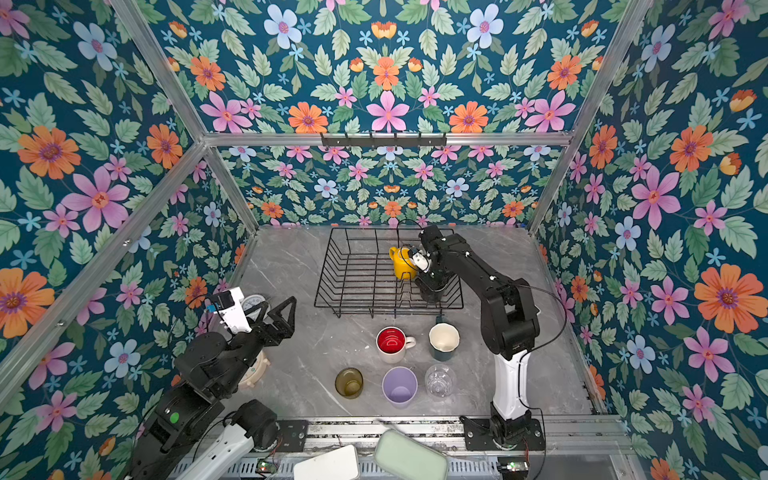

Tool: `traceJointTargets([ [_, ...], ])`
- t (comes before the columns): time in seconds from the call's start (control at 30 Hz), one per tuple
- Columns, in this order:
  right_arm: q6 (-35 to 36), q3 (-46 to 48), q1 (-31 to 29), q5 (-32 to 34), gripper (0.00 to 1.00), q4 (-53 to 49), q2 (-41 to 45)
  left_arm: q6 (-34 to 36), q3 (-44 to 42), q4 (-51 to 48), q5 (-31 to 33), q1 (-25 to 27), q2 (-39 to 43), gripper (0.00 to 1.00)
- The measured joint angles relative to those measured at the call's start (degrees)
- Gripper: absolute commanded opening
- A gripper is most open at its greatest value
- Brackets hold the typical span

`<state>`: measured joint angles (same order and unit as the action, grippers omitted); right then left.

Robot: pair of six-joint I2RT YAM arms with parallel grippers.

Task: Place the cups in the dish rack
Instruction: 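Lower the black mug into the rack beside the yellow mug with the right gripper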

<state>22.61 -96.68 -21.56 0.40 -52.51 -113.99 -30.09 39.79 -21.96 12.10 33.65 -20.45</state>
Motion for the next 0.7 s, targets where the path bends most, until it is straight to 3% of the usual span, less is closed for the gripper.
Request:
traceJointTargets([
  [0.13,-0.6,-0.1,0.0,-0.1,0.01,0.2,-0.5,0.0,0.0,-0.2,0.2,0.0,0.2,1.0],
  [0.33,-1.3,-0.3,0.0,-0.3,0.12,0.4,-1.0,0.0,0.0,-1.0,0.2,0.0,0.3,1.0],
  [0.5,-1.7,0.0,0.0,-0.3,0.29,0.9,-1.1,0.0,0.0,-1.5,0.7,0.0,1.0,1.0],
  [0.63,-2.1,0.6,0.1,-0.5,0.52,1.7,-0.9,-0.1,0.0,-2.1,1.0,0.0,1.3,0.99],
  [0.7,-2.5,0.9,0.1,-0.6,0.59,2.1,-0.8,-0.2,0.0,-2.1,1.1,0.0,1.3,0.99],
])
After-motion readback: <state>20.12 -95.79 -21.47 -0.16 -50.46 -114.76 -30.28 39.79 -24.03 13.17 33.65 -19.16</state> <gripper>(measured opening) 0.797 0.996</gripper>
